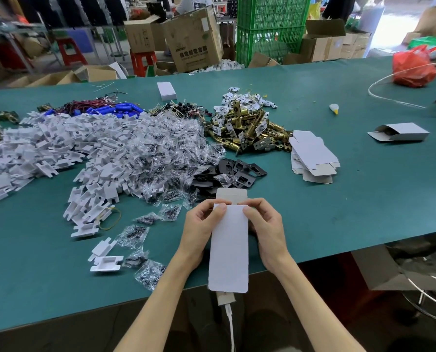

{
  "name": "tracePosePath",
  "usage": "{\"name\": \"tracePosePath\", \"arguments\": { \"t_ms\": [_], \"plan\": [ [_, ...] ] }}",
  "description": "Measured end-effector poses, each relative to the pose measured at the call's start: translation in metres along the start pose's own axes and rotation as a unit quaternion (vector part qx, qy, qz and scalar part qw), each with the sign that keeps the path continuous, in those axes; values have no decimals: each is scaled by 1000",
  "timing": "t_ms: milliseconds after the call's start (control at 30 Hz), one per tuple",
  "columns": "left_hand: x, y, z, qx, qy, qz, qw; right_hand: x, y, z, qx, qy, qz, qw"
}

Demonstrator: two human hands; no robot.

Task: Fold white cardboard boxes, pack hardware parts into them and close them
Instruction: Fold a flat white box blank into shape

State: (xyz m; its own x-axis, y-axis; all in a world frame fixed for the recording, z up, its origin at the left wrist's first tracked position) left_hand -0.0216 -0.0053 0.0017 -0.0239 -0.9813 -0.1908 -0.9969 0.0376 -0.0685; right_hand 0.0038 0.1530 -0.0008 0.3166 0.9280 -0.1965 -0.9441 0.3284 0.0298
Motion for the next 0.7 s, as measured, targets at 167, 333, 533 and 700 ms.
{"name": "tracePosePath", "arguments": {
  "t_ms": [167, 333, 533, 700],
  "plan": [
    [1, 0, 1, -14, 11, -5, 1000, 0, -1, 1, 1, 3, 0, 1000],
    [1, 0, 0, -17, 4, 2, 1000, 0, -2, 2, -4, 17, 7, 1000],
    [-1, -2, -4, -40, 13, -4, 999, -1, -3, 5, -6, 19, 14, 1000],
    [-2, -3, -6, -35, -2, -4, 999, -1, -4, 5, -2, 13, 9, 1000]
  ]
}}
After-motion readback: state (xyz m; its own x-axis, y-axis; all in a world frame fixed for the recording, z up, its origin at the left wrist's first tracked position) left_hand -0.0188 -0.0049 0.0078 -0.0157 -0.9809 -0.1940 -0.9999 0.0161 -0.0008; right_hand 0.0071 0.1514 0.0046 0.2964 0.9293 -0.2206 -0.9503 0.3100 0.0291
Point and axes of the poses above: each hand's wrist, its own y-axis towards the middle knuckle, its own x-axis out of the back of the hand, z = x × y, the point moved 5 cm from there along y, towards the middle knuckle, and after that the axes turned 8 degrees about -z, right-handed, at the moved point
